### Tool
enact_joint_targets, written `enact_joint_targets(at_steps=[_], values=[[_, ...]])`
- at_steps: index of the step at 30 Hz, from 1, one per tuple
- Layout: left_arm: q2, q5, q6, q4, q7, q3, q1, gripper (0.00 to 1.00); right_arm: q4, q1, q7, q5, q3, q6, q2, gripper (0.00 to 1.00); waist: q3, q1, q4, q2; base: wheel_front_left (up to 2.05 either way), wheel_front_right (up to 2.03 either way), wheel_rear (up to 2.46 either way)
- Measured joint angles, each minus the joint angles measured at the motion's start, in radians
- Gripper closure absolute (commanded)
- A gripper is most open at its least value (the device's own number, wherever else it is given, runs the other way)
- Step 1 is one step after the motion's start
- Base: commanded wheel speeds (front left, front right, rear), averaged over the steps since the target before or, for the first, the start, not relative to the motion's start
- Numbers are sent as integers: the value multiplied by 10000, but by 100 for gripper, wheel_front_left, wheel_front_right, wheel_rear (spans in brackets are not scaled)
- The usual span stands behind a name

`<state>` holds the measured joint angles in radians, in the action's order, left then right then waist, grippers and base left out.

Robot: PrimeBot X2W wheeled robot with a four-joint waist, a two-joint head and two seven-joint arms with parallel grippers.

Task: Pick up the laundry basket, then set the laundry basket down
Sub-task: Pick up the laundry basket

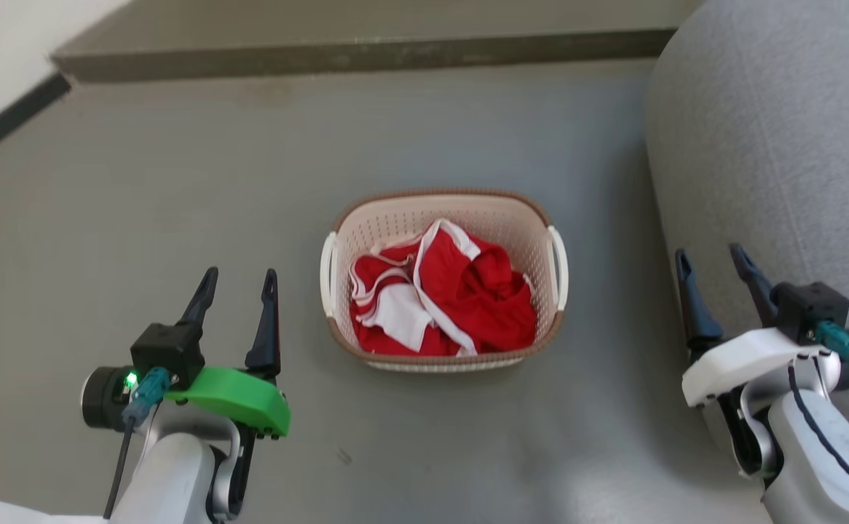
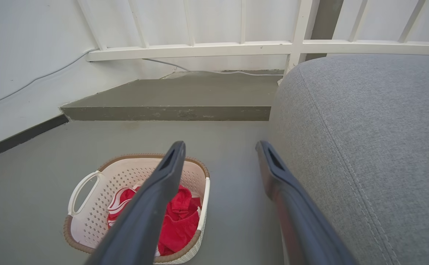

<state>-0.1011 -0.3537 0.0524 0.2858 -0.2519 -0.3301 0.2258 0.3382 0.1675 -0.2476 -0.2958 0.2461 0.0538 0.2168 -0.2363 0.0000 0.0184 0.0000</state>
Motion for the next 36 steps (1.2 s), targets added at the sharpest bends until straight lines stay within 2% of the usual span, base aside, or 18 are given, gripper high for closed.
enact_joint_targets(at_steps=[20,36], values=[[311,29,-190,372,0,-196,1838,0,-40,1506,-29,69,-73,-142,29,0,-2825,1,237,0,0,0,0],[529,-117,-704,1143,12,-307,4365,0,261,3646,-44,69,-288,-282,105,0,-5287,2,309,0,0,0,0]])
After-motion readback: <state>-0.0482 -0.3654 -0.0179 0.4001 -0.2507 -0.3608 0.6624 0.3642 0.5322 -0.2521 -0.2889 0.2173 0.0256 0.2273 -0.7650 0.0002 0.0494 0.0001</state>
